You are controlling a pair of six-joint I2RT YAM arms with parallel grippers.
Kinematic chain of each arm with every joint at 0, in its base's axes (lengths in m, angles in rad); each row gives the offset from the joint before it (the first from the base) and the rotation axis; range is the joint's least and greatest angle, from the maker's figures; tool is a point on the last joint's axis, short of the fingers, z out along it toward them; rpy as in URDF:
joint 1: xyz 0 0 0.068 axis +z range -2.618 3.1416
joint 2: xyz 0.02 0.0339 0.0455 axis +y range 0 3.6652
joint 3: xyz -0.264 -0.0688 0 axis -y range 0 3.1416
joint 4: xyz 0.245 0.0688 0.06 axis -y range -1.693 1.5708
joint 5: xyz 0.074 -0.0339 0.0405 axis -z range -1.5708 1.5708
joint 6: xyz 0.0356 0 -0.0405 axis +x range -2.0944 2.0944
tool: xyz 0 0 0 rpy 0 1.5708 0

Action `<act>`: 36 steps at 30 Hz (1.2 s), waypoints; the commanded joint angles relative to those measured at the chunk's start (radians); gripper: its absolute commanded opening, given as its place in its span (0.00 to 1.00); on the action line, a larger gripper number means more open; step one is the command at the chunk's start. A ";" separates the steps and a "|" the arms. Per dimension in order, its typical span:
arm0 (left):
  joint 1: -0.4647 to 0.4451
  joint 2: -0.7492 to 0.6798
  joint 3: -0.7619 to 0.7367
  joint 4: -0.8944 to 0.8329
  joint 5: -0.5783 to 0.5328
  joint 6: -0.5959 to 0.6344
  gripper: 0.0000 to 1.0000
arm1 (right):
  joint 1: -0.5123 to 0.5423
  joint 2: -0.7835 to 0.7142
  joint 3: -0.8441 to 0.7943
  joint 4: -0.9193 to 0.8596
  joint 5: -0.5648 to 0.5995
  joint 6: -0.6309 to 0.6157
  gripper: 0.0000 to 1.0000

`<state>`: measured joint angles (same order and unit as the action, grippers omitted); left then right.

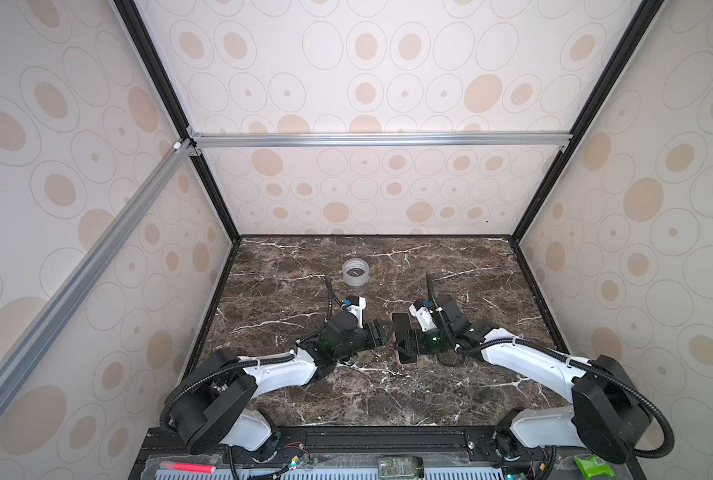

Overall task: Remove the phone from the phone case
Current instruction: 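Grip the pink-cased phone's long edges with both grippers and lift it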

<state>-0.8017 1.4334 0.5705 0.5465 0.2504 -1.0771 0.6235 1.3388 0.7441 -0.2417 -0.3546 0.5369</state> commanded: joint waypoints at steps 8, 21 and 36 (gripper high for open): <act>-0.040 0.036 0.057 0.025 0.035 -0.006 0.55 | 0.027 -0.077 0.012 0.070 -0.044 0.002 0.74; -0.056 0.043 0.078 0.012 0.035 0.009 0.21 | 0.044 -0.095 0.010 0.044 -0.009 -0.032 0.76; -0.022 -0.148 0.201 -0.205 -0.008 0.190 0.00 | 0.044 -0.415 -0.088 -0.054 0.308 -0.083 0.99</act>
<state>-0.8356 1.3632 0.6815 0.3779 0.2668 -0.9821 0.6621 0.9890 0.6872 -0.2653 -0.1509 0.4732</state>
